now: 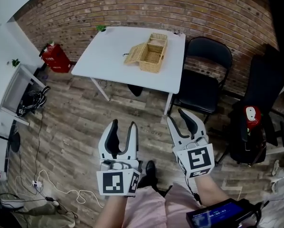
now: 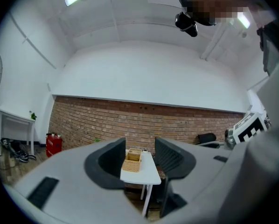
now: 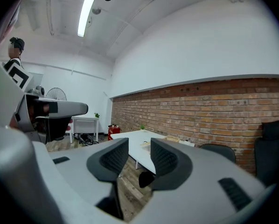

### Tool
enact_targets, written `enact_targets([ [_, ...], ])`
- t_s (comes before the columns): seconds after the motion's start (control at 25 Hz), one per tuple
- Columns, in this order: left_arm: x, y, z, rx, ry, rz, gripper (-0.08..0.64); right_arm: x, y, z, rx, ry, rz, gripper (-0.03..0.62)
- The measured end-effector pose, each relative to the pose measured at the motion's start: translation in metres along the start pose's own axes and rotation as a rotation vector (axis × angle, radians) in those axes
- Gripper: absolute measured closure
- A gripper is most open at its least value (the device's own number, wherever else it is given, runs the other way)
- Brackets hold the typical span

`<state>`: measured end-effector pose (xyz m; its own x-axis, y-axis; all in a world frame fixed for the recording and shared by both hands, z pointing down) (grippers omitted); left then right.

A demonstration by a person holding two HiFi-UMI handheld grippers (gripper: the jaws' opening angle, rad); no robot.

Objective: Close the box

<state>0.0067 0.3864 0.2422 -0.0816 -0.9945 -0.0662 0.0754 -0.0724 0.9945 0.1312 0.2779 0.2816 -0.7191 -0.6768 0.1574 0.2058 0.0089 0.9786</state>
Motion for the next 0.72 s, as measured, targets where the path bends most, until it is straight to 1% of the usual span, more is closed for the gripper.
enact_targets([
  [0.16, 0.023, -0.007, 0.033, -0.001, 0.026, -0.016, 0.356, 0.033, -0.017, 0.008, -0.007, 0.026, -0.014, 0.446],
  [0.32, 0.042, -0.011, 0.054, 0.002, 0.055, -0.031, 0.356, 0.057, -0.026, 0.011, -0.012, 0.057, -0.024, 0.453],
  [0.56, 0.068, -0.006, 0.068, -0.007, 0.098, -0.018, 0.357, 0.079, -0.033, 0.007, -0.019, 0.087, -0.026, 0.463],
  [0.72, 0.085, 0.002, 0.073, -0.015, 0.116, 0.001, 0.359, 0.093, -0.031, 0.0, -0.017, 0.102, -0.017, 0.468],
])
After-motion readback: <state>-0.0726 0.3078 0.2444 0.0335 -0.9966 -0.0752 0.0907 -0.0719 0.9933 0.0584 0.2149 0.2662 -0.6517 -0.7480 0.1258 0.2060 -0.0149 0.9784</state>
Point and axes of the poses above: the fingertips, and each gripper's own axes: x forward along the fingers, z to its left, y out of its underside, the point moved 2 cm from there along -x, backward along the fingers, and after that the axes turned 10 degrees about y, right-handed, at the moved point
